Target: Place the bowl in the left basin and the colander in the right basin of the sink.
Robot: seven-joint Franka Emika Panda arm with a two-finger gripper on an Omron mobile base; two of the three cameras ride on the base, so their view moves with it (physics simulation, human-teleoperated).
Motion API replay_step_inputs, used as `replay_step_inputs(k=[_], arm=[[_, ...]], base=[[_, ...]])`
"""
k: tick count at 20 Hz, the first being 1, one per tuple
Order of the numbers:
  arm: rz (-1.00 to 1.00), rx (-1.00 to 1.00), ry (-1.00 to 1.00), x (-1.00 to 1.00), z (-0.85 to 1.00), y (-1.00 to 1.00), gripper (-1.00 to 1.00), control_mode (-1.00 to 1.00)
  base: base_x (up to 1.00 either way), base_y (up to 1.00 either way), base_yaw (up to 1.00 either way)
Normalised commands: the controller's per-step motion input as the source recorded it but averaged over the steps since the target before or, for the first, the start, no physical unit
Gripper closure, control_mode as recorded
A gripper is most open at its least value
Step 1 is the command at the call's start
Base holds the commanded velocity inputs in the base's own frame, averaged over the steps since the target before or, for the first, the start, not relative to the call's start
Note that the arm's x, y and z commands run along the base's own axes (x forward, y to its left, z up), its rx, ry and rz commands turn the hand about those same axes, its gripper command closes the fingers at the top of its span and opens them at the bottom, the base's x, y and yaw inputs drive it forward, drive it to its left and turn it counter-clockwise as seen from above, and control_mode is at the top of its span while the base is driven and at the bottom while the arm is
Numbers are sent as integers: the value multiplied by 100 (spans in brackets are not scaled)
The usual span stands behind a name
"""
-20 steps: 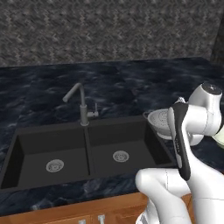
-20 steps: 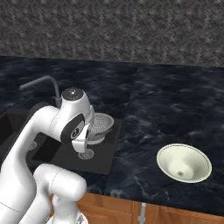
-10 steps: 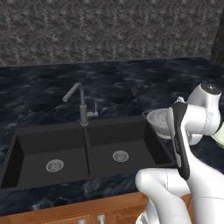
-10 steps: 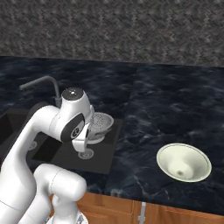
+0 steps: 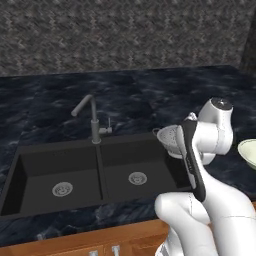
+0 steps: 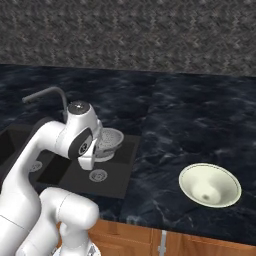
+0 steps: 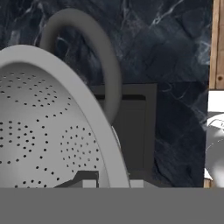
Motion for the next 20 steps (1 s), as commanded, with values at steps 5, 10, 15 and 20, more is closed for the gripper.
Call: replay_step_inputs(k=[5, 10, 15, 20], arm=[[0, 0, 0, 37, -33, 23, 100, -100], [0, 0, 0, 39, -36, 6, 100, -100], [1, 2, 0, 31, -35, 0, 100, -100], [3, 4, 0, 19, -29, 0, 100, -100]], base=[[0, 0, 0], [0, 0, 0], [0, 0, 0], [0, 0, 0]])
